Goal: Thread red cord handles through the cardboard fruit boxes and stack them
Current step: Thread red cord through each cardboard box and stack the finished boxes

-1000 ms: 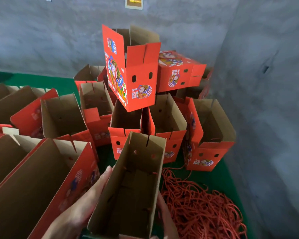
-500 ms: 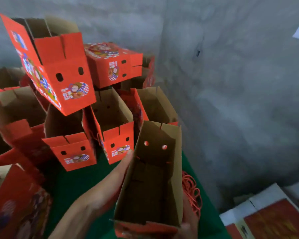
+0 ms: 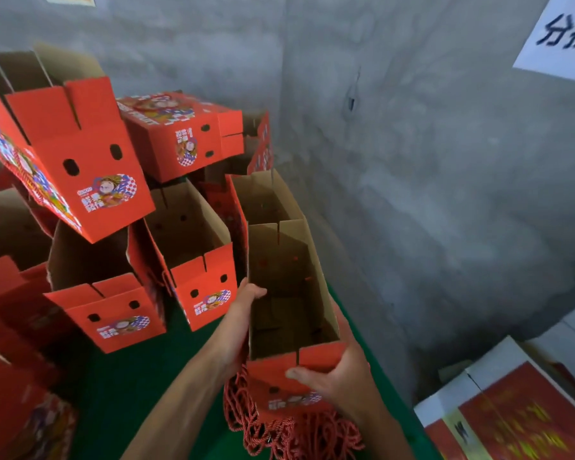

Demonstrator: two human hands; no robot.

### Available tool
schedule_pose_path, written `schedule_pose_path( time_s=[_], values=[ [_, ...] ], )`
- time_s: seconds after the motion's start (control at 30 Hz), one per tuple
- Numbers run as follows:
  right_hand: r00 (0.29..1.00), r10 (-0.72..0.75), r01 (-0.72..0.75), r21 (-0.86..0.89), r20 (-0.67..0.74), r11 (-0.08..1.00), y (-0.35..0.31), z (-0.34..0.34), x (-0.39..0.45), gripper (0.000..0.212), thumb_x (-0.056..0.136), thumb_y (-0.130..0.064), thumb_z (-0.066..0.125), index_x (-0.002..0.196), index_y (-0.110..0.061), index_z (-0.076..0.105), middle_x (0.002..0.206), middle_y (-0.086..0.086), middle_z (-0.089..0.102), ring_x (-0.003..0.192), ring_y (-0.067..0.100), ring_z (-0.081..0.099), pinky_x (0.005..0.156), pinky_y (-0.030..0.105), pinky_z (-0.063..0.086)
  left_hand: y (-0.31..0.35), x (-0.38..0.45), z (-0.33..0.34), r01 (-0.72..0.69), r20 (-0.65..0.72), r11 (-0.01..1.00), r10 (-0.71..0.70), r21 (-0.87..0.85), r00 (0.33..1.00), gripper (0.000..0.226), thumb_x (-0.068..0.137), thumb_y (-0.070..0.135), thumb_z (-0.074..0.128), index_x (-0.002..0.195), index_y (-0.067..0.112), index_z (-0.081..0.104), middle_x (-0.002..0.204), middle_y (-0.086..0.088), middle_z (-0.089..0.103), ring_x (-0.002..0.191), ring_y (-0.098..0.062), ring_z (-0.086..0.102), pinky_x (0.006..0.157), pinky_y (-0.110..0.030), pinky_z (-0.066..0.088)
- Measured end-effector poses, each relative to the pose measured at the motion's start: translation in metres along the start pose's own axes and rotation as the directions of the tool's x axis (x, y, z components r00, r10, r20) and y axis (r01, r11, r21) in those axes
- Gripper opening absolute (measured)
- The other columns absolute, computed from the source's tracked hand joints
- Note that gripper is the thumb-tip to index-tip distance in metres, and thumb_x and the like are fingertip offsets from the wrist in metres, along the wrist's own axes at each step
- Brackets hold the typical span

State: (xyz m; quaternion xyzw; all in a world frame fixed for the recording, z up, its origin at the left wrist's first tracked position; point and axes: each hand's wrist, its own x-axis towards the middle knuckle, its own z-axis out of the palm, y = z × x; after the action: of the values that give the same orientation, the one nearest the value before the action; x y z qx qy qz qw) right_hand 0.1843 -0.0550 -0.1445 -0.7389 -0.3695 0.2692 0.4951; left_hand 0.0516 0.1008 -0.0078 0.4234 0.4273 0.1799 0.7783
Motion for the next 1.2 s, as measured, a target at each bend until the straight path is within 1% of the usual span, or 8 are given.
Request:
schedule_pose_path(
  time_s=[0.1,0.27,0.57,0.77,0.87,0.97,1.1,1.2],
  values=[
    [1.000,-0.013,0.011,-0.109,-0.013,0.994,-0.001,-0.008,0.027,0.104,0.044,-0.079,0.092,0.132,-0.034,0.059,0.112,-0.030,0.069,0.099,-0.008,0.069,0.072,0.008,0.056,-0.009,0.005,-0.003,-0.002,0.043,1.000,0.002,0.018,0.999,0.044,0.097,0.039,0.046,0.136,0.021,0.057,0.127,-0.020,0.067,0.117,-0.041,0.063,0.105,-0.057,0.048],
    [0.987,-0.154,0.152,-0.058,-0.037,0.987,-0.008,-0.011,0.060,0.115,0.056,-0.068,0.094,0.152,-0.051,0.034,0.112,-0.025,0.069,0.102,-0.001,0.069,0.082,0.020,0.061,0.008,0.035,0.009,-0.080,-0.074,0.996,0.077,-0.037,0.994,0.046,0.097,0.028,0.045,0.138,0.011,0.055,0.133,-0.027,0.061,0.123,-0.042,0.059,0.104,-0.051,0.048],
    [0.980,-0.180,0.172,-0.083,-0.090,0.982,-0.015,-0.004,0.121,0.104,0.057,-0.075,0.090,0.145,-0.045,0.045,0.107,-0.018,0.070,0.099,0.004,0.071,0.083,0.032,0.064,0.039,0.088,0.011,-0.126,-0.073,0.992,0.127,0.019,0.989,0.048,0.096,0.029,0.041,0.141,0.019,0.052,0.136,-0.024,0.059,0.123,-0.040,0.059,0.108,-0.056,0.047],
    [0.980,-0.150,0.075,-0.461,-0.128,0.884,-0.019,-0.003,0.159,0.118,0.054,-0.104,0.057,0.153,-0.050,0.026,0.126,-0.019,0.066,0.113,0.010,0.066,0.090,0.046,0.060,0.053,0.126,0.011,-0.146,-0.134,0.989,0.146,0.015,0.980,0.047,0.097,0.025,0.038,0.142,0.021,0.052,0.133,-0.022,0.060,0.119,-0.039,0.061,0.103,-0.051,0.051],
    [0.995,-0.068,0.023,-0.482,-0.076,0.876,-0.017,0.003,0.174,0.116,0.053,-0.106,0.054,0.150,-0.046,0.034,0.118,-0.014,0.069,0.106,0.014,0.070,0.089,0.043,0.061,0.059,0.146,0.011,-0.172,-0.151,0.984,0.177,0.048,0.972,0.041,0.103,0.024,0.029,0.126,0.026,0.063,0.130,-0.019,0.064,0.119,-0.036,0.061,0.104,-0.055,0.050],
    [0.999,-0.026,0.009,-0.439,-0.034,0.898,-0.016,0.007,0.188,0.116,0.057,-0.100,0.062,0.151,-0.036,0.041,0.110,-0.010,0.074,0.099,0.015,0.073,0.087,0.041,0.062,0.063,0.160,0.010,-0.164,-0.190,0.967,0.201,0.194,0.961,0.049,0.104,0.020,0.030,0.153,0.020,0.037,0.151,-0.017,0.046,0.139,-0.036,0.044,0.116,-0.055,0.035],
    [0.995,-0.077,0.092,-0.314,0.060,0.945,-0.029,0.015,0.208,0.106,0.071,-0.082,0.072,0.158,-0.038,0.030,0.111,-0.008,0.076,0.101,0.014,0.073,0.091,0.042,0.061,0.052,0.152,0.000,-0.257,-0.209,0.897,0.346,0.360,0.915,0.060,0.106,0.037,0.036,0.161,0.020,0.019,0.164,0.003,0.028,0.152,-0.022,0.025,0.123,-0.036,0.018],
    [0.988,-0.135,0.151,-0.252,0.077,0.956,-0.038,0.025,0.219,0.085,0.086,-0.059,0.074,0.157,-0.039,0.032,0.113,-0.009,0.075,0.101,0.011,0.073,0.092,0.042,0.060,0.051,0.142,-0.012,-0.400,-0.155,0.762,0.538,0.509,0.829,0.050,0.105,0.034,0.042,0.153,0.023,0.037,0.133,0.044,0.049,0.136,-0.005,0.045,0.108,-0.019,0.034]
  ],
)
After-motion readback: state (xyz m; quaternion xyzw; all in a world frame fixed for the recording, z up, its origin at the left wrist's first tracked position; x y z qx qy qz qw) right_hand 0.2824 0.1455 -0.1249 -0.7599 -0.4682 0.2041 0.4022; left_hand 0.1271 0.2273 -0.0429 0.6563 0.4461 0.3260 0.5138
